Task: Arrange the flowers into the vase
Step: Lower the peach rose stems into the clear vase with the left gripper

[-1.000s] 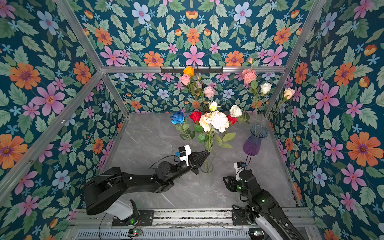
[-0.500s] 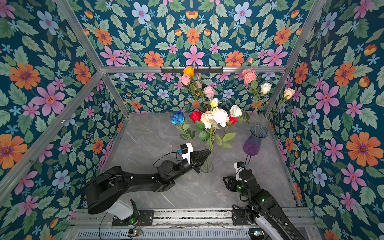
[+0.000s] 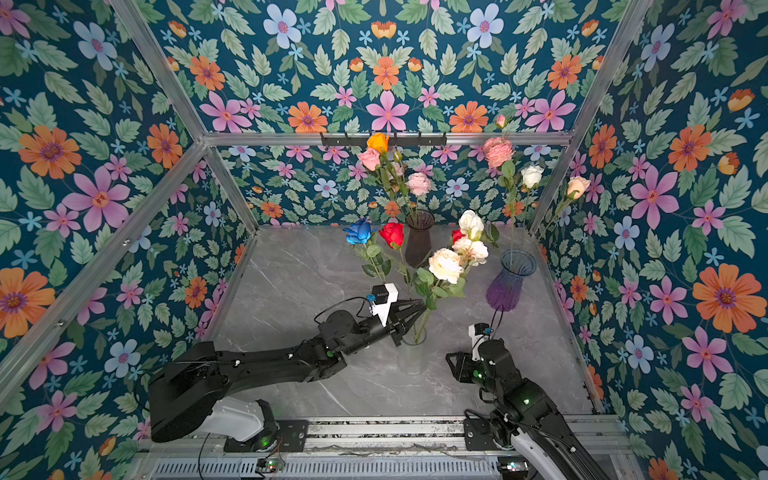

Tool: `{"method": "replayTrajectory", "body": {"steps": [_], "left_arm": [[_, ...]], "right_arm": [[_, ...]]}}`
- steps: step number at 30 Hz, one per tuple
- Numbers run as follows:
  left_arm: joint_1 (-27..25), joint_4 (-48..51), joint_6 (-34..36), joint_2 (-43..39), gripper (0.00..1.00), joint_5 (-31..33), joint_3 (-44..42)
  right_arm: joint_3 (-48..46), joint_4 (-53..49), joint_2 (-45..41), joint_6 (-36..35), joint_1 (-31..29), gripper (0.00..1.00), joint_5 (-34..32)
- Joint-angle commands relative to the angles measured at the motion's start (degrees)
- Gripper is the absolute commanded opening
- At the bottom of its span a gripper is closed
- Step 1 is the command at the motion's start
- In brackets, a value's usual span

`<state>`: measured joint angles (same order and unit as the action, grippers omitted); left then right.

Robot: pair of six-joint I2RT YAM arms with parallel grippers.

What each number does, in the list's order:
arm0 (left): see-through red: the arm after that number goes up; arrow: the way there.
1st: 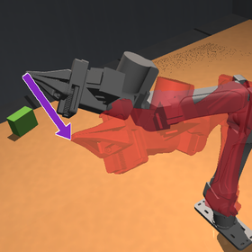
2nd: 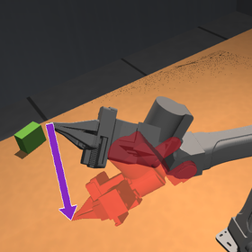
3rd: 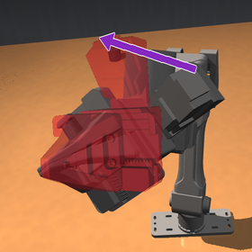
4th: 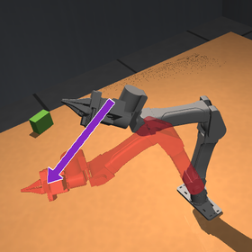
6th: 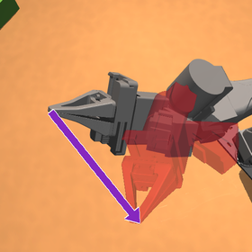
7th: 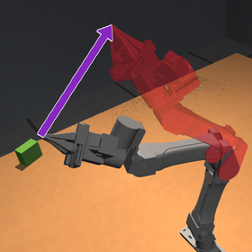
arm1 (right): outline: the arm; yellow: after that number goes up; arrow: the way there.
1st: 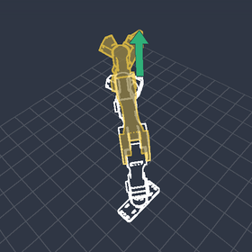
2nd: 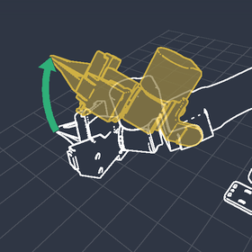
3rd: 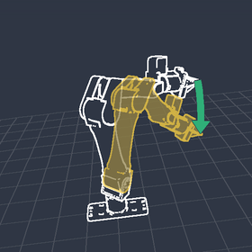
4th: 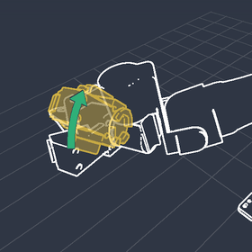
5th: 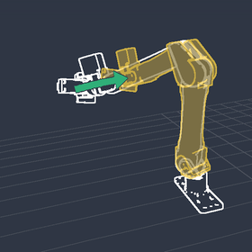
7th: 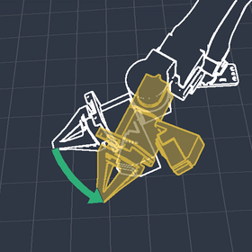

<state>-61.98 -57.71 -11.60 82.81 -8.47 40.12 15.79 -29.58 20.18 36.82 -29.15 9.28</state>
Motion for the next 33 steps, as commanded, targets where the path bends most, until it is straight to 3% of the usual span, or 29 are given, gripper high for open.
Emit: {"method": "replayTrajectory", "body": {"steps": [1, 15, 16, 18, 20, 25, 33], "left_arm": [[-0.03, 0.67, 1.22, -0.36, 0.0, 0.38, 0.19], [-0.4, -1.06, 1.14, -1.99, 0.0, -0.53, -0.74], [-0.48, -1.32, 1.14, -2.12, 0.06, -0.73, -0.83], [-0.71, -2.04, 1.09, -2.12, 0.3, -1.49, -1.01], [-1.09, -1.85, 1.13, -1.73, 0.4, -2.62, -0.4], [-2.64, 2.12, 2.98, -0.12, 0.41, -3.58, 2.61], [-3.05, 8.97, 5.06, 1.81, 0.39, 1.13, 6.75]], "right_arm": [[0.12, 0.93, -0.11, -0.44, 0.04, 0.42, -0.05], [0.12, 0.87, -0.15, -0.39, 0.04, 0.42, -0.14], [0.11, 0.84, -0.15, -0.43, 0.01, 0.42, -0.14], [0.17, 0.89, -0.15, -0.45, 0.01, 0.42, -0.14], [0.14, 0.84, -0.15, -0.35, 0.0, 0.42, -0.14], [0.14, 0.85, -0.19, -0.39, 0.01, 0.42, -0.22], [0.07, 0.81, -0.41, -0.39, -0.03, 0.42, -0.16]]}}
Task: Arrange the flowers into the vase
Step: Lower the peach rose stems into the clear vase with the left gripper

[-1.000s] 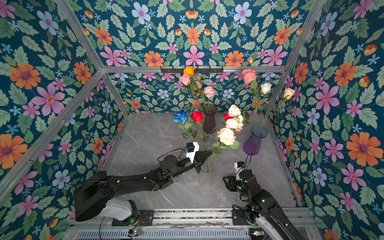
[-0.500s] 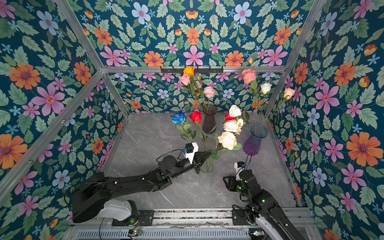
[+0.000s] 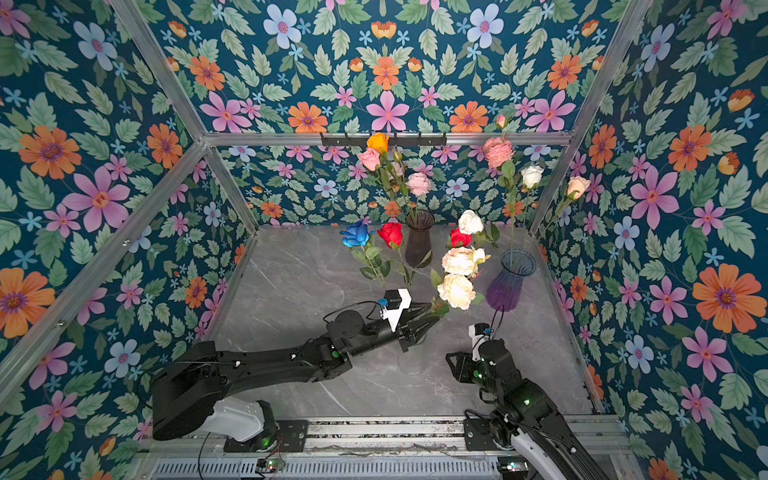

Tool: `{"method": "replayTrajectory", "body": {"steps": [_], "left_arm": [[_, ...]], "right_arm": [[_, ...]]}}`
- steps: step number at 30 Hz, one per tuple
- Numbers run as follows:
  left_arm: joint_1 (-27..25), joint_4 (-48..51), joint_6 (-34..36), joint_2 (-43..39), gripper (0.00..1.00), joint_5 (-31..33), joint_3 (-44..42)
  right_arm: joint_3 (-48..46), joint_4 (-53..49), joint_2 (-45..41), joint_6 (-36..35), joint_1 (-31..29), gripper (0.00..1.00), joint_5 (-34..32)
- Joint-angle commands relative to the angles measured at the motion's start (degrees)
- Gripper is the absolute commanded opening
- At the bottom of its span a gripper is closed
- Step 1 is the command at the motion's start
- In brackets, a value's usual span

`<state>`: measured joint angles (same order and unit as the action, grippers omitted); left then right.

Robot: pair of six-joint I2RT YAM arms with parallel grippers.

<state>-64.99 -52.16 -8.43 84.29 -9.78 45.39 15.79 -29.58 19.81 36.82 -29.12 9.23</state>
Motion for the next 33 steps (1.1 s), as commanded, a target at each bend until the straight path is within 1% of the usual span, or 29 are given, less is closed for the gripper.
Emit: {"method": "replayTrajectory", "body": {"steps": [1, 2, 4, 5, 6, 10, 12, 15, 17, 21, 24, 26, 30, 33], "left_arm": [[-0.05, 4.46, 2.07, 0.56, 0.38, 3.01, 2.07], [-0.01, 4.94, 2.27, 0.7, 0.31, 3.38, 2.41], [0.01, 4.62, 2.54, 0.4, 0.16, 3.52, 2.3], [-0.04, 4.08, 2.54, 0.11, 0.1, 3.37, 2.04], [0.03, 3.46, 2.54, -0.25, 0.08, 3.21, 1.58], [0.0, 2.29, 2.45, -2.12, 0.07, 2.68, 0.11], [0.04, 1.68, 2.45, -3.31, 0.03, 2.28, -0.68], [-0.16, -0.12, 2.23, -4.85, 0.02, 1.67, -2.19], [-0.22, -1.17, 2.03, -5.6, 0.02, 0.75, -2.86], [-0.57, -2.74, 1.92, -6.19, 0.07, -3.49, -3.53], [-0.88, -5.11, 2.0, -6.58, 0.09, -6.91, -4.72], [-1.08, -6.1, 2.05, -6.97, 0.08, -7.84, -5.32], [-1.22, -7.04, 2.54, -7.82, 0.09, -8.19, -6.49], [-1.19, -5.85, 2.93, -8.5, 0.09, -5.83, -7.12]], "right_arm": [[0.07, 0.76, -0.1, -0.39, -0.03, 0.42, -0.09], [0.07, 0.77, -0.04, -0.37, -0.03, 0.42, -0.09], [0.05, 0.76, -0.15, -0.34, 0.03, 0.42, -0.09], [0.08, 0.76, -0.19, -0.34, -0.05, 0.42, -0.09], [0.11, 0.79, -0.27, -0.34, -0.01, 0.42, -0.09], [0.08, 0.68, -0.3, -0.35, -0.04, 0.42, -0.09], [0.04, 0.73, -0.35, -0.35, -0.05, 0.42, -0.09], [0.03, 0.68, -0.39, -0.34, -0.02, 0.42, -0.09], [0.1, 0.72, -0.45, -0.34, 0.02, 0.42, -0.09], [0.03, 0.67, -0.39, -0.35, 0.02, 0.42, -0.16], [0.05, 0.69, -0.43, -0.39, -0.02, 0.42, -0.18], [0.1, 0.67, -0.41, -0.35, -0.01, 0.42, -0.18], [0.05, 0.67, -0.43, -0.32, -0.03, 0.42, -0.18], [0.09, 0.67, -0.39, -0.33, -0.01, 0.42, -0.18]]}}
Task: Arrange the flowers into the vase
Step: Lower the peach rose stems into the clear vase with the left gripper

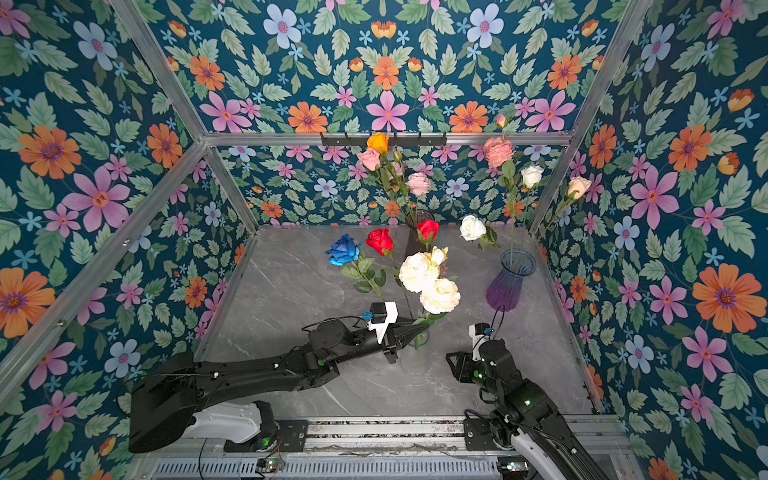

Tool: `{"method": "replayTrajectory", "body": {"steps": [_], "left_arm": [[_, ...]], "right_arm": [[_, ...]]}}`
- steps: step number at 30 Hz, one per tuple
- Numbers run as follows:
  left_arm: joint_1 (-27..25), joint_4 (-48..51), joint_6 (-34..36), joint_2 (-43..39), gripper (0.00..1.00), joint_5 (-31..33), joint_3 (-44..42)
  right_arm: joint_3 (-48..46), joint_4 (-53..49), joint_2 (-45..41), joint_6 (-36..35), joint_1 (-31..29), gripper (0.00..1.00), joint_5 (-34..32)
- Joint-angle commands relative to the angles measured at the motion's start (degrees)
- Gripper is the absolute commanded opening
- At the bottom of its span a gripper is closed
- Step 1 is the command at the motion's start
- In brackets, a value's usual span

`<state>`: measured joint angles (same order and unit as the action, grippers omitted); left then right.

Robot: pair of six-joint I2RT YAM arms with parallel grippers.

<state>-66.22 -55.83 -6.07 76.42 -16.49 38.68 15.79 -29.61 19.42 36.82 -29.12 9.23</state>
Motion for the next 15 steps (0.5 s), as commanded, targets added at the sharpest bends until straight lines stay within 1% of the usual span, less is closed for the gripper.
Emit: {"method": "replayTrajectory", "body": {"steps": [1, 4, 6, 7, 9, 12, 15], "left_arm": [[-0.01, -2.38, 0.62, -0.83, 0.08, 1.93, -0.78], [0.03, -2.26, 0.09, -1.59, 0.0, 6.62, -1.86], [0.03, -1.67, -0.55, -1.72, 0.0, 10.1, -2.07], [0.11, -0.64, -0.91, -1.67, 0.02, 11.61, -1.75], [0.12, 2.79, -0.96, -1.33, 0.18, 12.89, -0.19], [0.12, 5.61, -0.2, -0.58, 0.36, 11.03, 1.69], [0.1, 7.19, -0.17, -0.23, 0.57, 11.25, 2.77]], "right_arm": [[0.04, 0.69, -0.01, -0.33, -0.03, 0.42, -0.18], [0.05, 0.69, 0.0, -0.34, -0.04, 0.42, -0.18], [-0.01, 0.69, 0.01, -0.28, 0.0, 0.42, -0.18], [0.04, 0.7, -0.06, -0.32, -0.05, 0.42, -0.18], [0.02, 0.69, -0.04, -0.27, -0.04, 0.42, -0.18], [-0.04, 0.7, 0.0, -0.31, -0.03, 0.42, -0.18], [0.04, 0.69, 0.0, -0.29, -0.03, 0.42, -0.18]]}}
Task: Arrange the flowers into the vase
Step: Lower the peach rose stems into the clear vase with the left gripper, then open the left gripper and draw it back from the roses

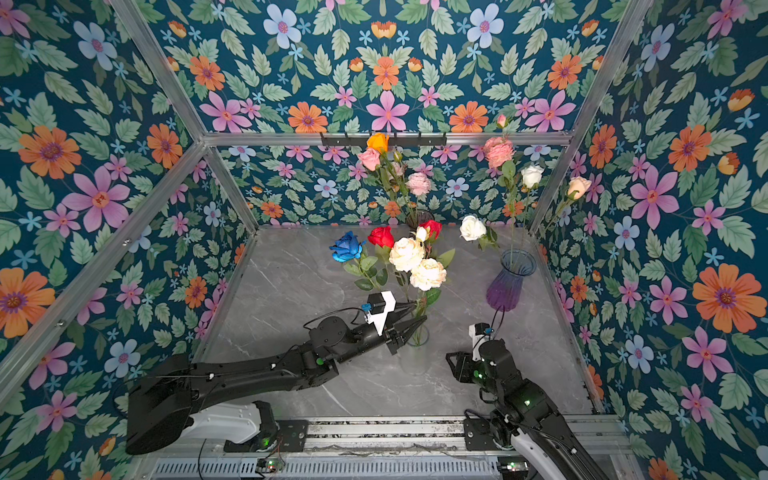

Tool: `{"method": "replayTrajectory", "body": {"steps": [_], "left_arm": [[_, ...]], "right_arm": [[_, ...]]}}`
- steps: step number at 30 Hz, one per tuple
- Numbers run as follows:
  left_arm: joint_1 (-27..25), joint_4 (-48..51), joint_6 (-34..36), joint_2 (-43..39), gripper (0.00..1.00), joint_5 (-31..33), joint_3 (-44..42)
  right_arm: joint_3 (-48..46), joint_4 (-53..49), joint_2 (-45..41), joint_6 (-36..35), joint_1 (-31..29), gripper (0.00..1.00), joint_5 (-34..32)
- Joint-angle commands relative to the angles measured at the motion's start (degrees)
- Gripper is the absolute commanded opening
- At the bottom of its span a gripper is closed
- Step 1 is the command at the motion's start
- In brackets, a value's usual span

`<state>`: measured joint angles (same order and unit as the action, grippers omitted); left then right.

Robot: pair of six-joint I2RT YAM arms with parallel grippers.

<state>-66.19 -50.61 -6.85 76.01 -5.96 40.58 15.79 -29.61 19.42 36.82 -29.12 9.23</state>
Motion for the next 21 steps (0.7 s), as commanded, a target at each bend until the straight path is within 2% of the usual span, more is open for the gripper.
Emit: {"method": "replayTrajectory", "body": {"steps": [1, 3, 8, 18, 21], "left_arm": [[0.1, 2.36, 0.61, 0.17, 0.6, 0.9, 0.98], [0.1, 2.62, 0.61, -0.23, 0.63, 0.79, 0.86], [-0.14, 4.32, -0.35, -3.47, 0.64, -0.52, 0.98], [-2.77, 18.53, -0.05, -12.64, 0.68, -4.53, 5.58], [-3.48, 21.87, 0.51, -16.45, 0.69, -6.55, 5.34]], "right_arm": [[0.01, 0.69, -0.04, -0.26, 0.03, 0.42, -0.18], [-0.04, 0.64, -0.01, -0.26, -0.01, 0.42, -0.18], [0.01, 0.7, 0.0, -0.27, -0.05, 0.42, -0.18], [0.06, 0.85, 0.26, -0.49, 0.02, 0.42, 0.01], [-0.07, 1.63, 0.0, -1.31, -0.05, 0.47, 2.02]]}}
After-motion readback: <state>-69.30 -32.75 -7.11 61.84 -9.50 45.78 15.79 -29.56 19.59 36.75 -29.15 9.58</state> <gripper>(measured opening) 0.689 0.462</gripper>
